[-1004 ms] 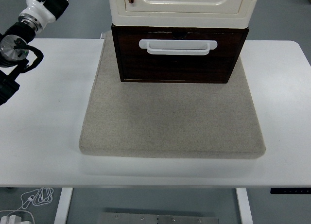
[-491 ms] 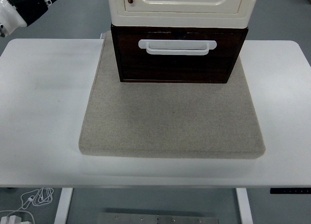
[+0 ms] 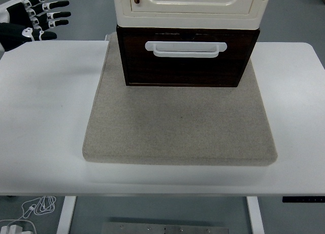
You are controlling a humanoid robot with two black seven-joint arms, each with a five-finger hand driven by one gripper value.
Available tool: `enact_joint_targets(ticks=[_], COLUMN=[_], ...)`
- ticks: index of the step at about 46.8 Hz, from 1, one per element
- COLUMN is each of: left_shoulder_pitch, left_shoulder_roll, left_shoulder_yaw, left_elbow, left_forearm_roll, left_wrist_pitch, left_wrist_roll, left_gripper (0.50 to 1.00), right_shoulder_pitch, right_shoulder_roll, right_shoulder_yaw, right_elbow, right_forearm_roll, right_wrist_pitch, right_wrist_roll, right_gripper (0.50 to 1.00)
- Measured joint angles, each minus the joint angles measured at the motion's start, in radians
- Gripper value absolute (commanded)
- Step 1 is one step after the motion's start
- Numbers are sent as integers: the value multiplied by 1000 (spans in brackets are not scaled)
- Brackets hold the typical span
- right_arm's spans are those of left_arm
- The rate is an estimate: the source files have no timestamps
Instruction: Open the drawer under the combination cabinet
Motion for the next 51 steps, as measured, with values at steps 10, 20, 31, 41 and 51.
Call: enact_joint_targets(ticks=[10, 20, 31, 41, 51], left_shoulder_pitch=[-10, -56, -183, -328, -358], left_shoulder_roll=[17, 14, -3, -51, -93], left_shoulder_yaw=[-5, -10, -8, 0, 1], left_elbow=[-90, -170, -184, -145, -145], left_forearm_roll=[143, 282, 360, 405, 406], left_wrist_pitch=[-10, -10, -10, -10, -10], left_wrist_roll=[0, 2, 30, 109, 187], left_gripper=[1000, 1000, 1000, 1000, 1000], right_shoulder_pitch=[0, 0, 0, 0, 0], right_shoulder_roll=[0, 0, 0, 0, 0], right_shoulder_yaw=[0, 0, 0, 0, 0], right_elbow=[0, 0, 0, 0, 0], right_forearm_roll=[0, 0, 0, 0, 0], right_wrist_pitch=[0, 0, 0, 0, 0], right_wrist_roll=[0, 0, 0, 0, 0], right_gripper=[928, 928, 928, 928, 928])
